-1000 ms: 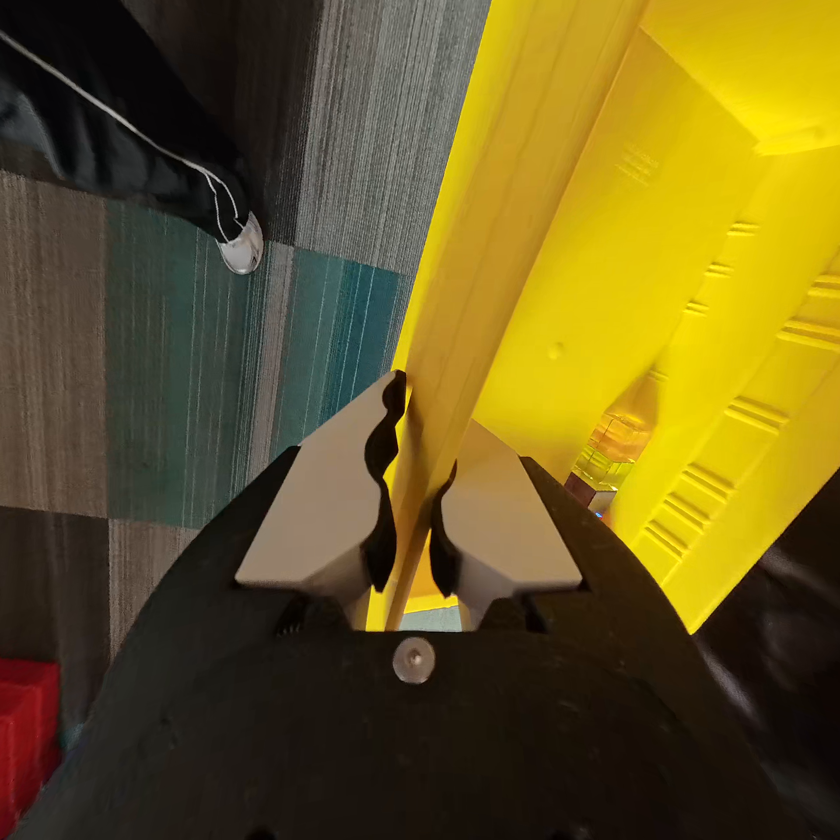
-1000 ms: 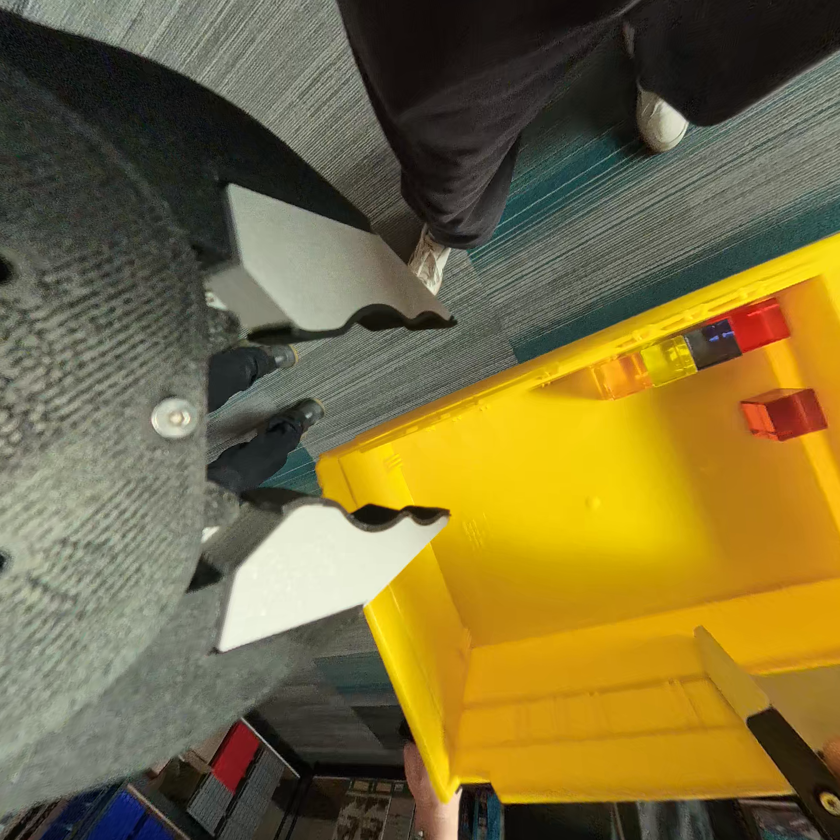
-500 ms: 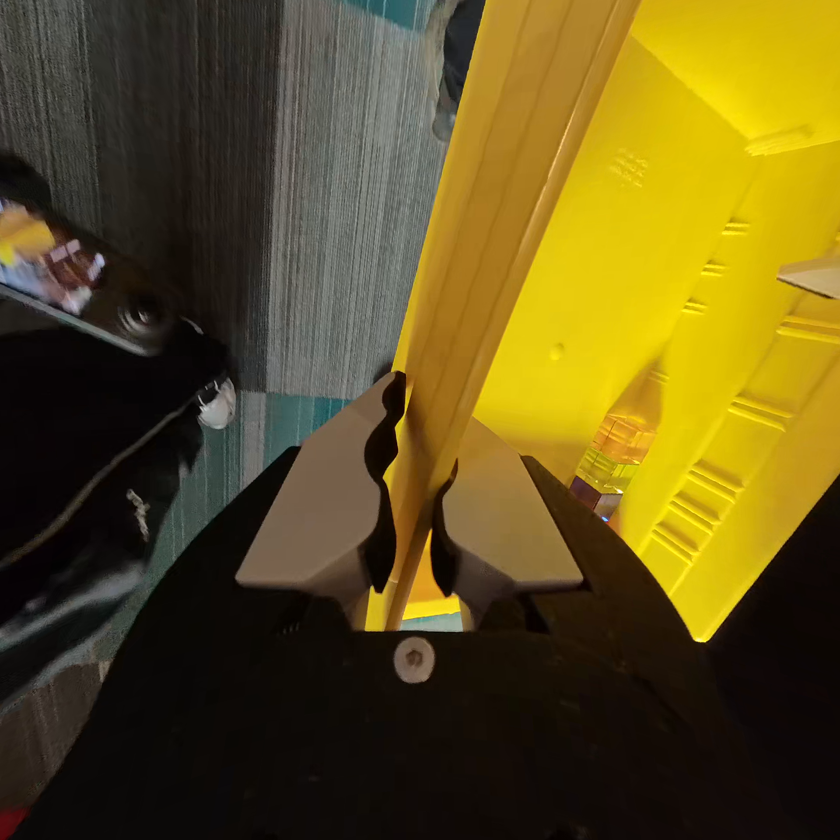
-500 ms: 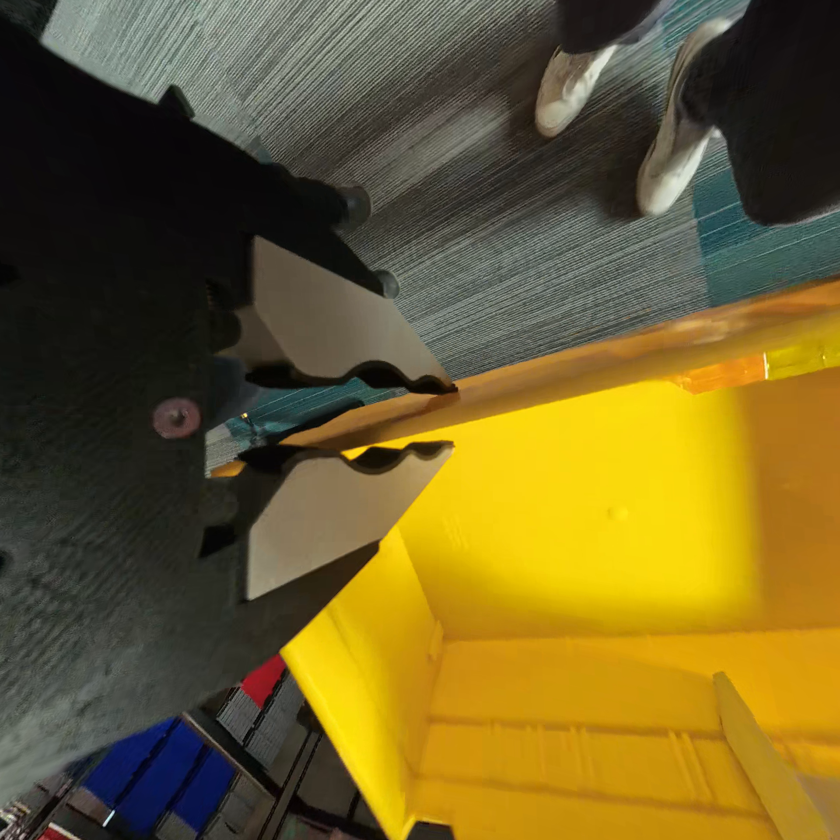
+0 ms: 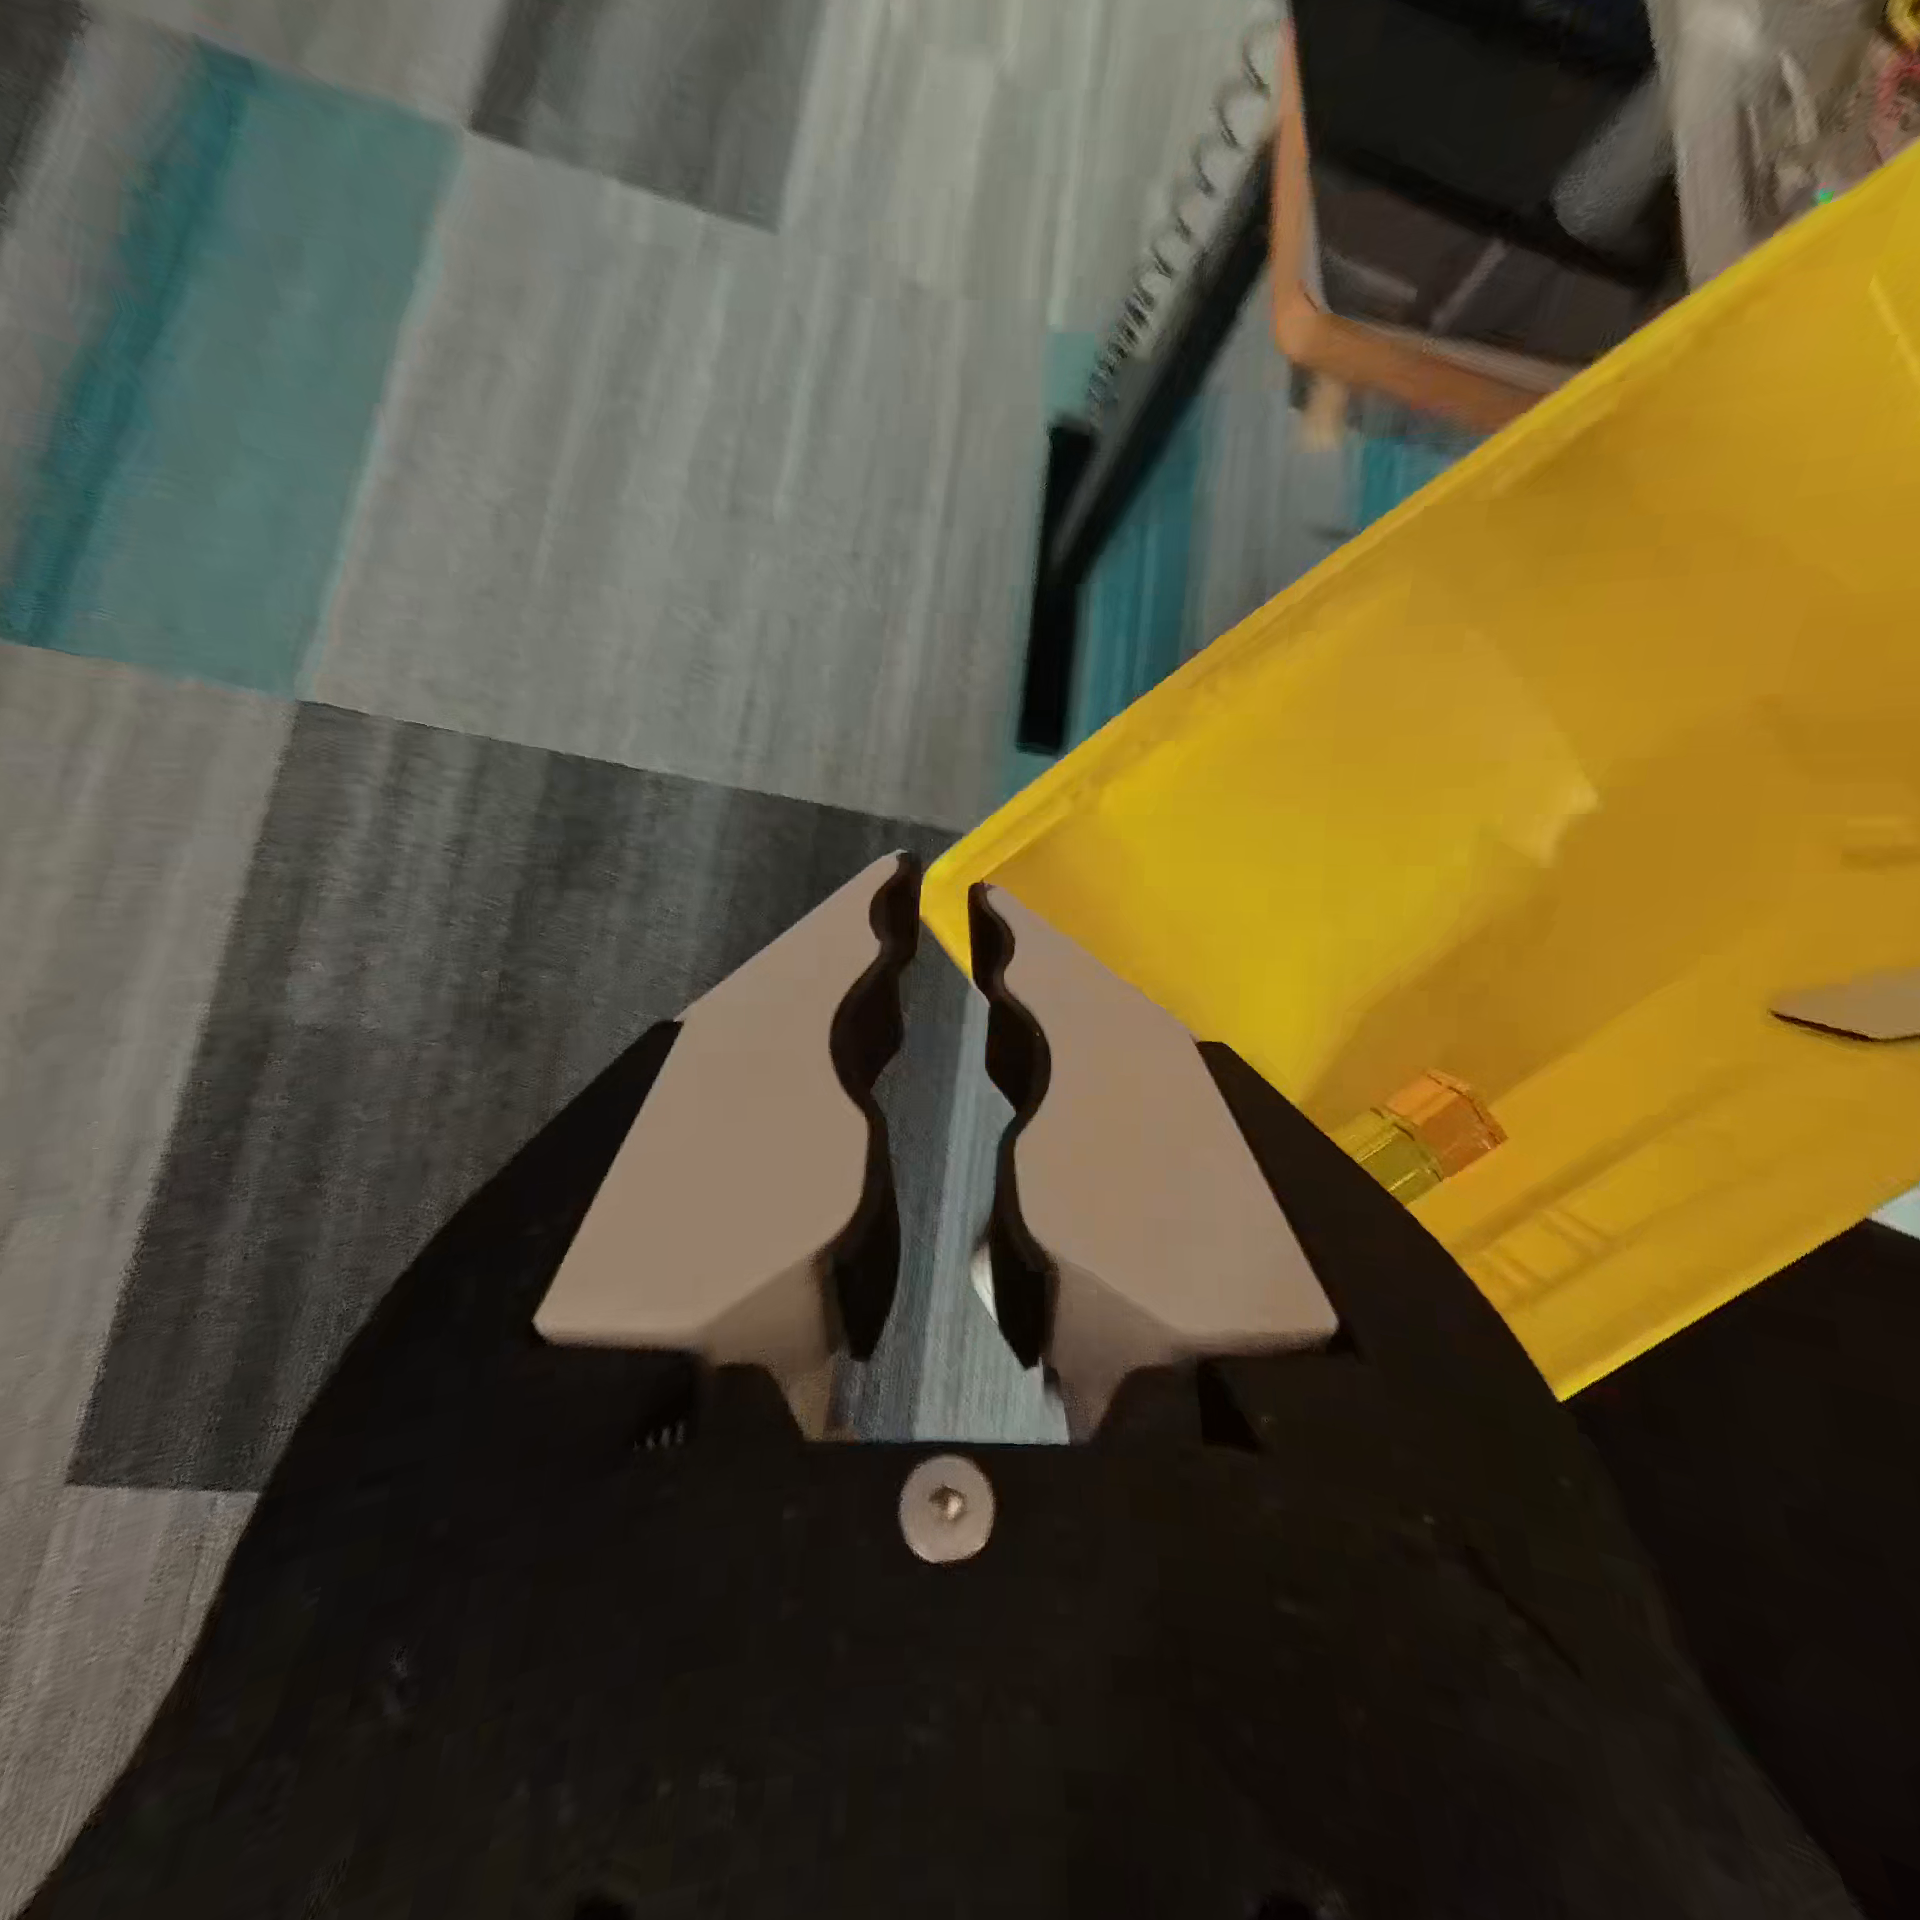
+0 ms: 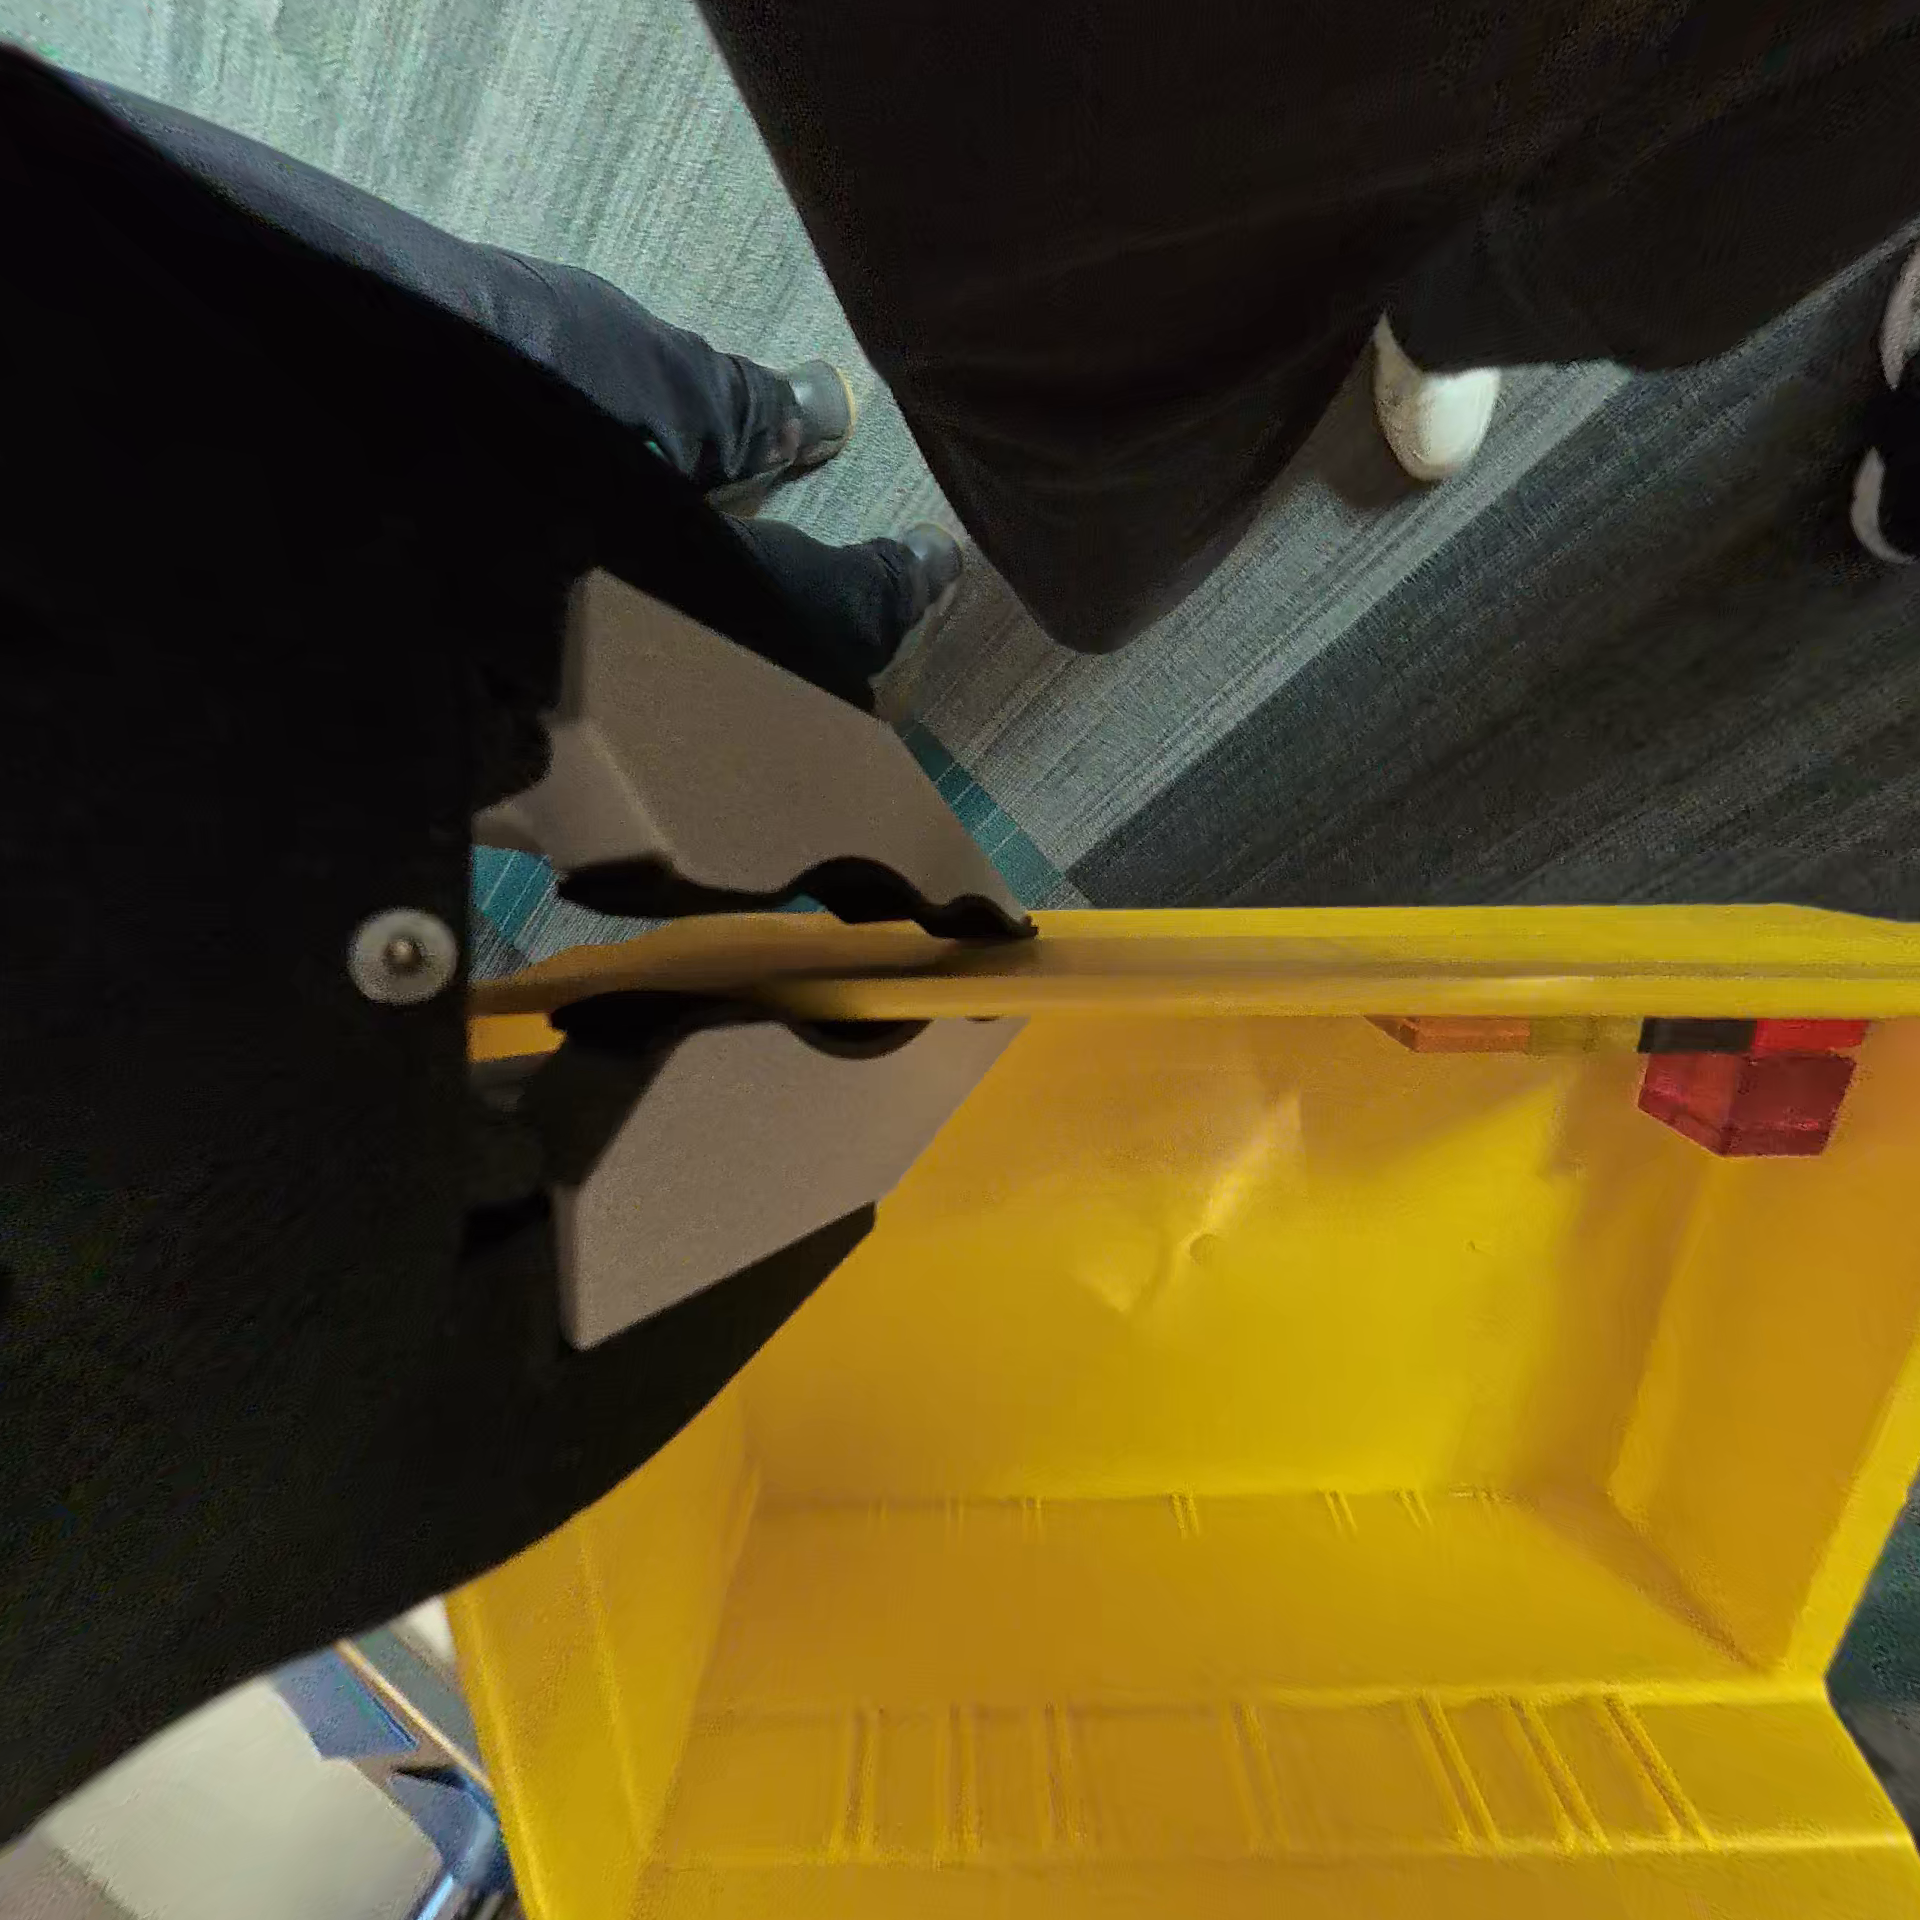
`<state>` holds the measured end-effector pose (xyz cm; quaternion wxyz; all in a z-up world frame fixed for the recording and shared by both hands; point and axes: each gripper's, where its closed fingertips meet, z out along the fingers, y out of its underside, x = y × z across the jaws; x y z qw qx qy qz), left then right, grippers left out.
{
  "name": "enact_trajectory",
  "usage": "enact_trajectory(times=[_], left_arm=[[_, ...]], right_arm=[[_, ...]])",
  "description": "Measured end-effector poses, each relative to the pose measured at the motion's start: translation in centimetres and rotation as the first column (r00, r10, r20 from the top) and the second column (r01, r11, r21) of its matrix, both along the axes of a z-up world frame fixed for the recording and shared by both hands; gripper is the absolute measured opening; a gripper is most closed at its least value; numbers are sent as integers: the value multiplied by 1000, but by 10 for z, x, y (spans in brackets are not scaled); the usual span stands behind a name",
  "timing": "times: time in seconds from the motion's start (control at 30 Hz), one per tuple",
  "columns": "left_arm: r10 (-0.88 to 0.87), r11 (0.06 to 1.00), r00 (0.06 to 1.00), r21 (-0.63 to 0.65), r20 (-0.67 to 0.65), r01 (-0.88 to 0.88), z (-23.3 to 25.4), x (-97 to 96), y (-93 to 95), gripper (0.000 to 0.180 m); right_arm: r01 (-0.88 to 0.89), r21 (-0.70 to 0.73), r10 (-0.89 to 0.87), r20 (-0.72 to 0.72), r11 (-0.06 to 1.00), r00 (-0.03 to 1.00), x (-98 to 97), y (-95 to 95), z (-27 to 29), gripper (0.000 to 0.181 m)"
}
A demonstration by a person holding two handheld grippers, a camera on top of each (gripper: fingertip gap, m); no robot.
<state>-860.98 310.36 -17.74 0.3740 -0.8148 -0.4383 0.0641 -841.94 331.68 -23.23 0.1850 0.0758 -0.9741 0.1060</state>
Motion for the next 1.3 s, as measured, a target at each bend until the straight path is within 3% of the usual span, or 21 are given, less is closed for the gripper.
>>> enact_trajectory(times=[0.17,0.27,0.33,0.5,0.63,0.83,0.97,1.03,1.3], left_arm=[[275,952,912,-47,-306,-303,36,-104,-91,21],[230,956,879,-72,-418,-284,32,-143,-105,55],[251,944,865,-89,-434,-319,21,-174,-107,67],[348,911,880,-104,-324,-399,-4,-280,-92,85],[377,900,865,-91,-330,-427,3,-395,-80,89],[276,959,908,27,-316,-282,7,-577,-53,101],[77,996,946,71,-314,-57,1,-695,-26,115],[-27,999,958,32,-286,38,-3,-750,-18,133],[-314,944,914,-182,-257,274,2,-951,-2,120]], right_arm=[[135,-152,-133,25,979,991,-136,-27,-5,3],[172,-259,-163,55,950,985,-226,-47,-17,3],[180,-308,-165,76,934,983,-288,-58,-23,3],[159,-342,-129,108,926,986,-445,-71,-19,3],[96,-322,-74,79,942,994,-570,-74,1,3],[44,-319,-33,42,947,999,-743,-94,31,3],[40,-298,-36,20,954,999,-854,-114,36,3],[43,-269,-39,21,962,999,-904,-124,39,3],[45,-283,-31,54,958,998,-1100,-140,35,4]])
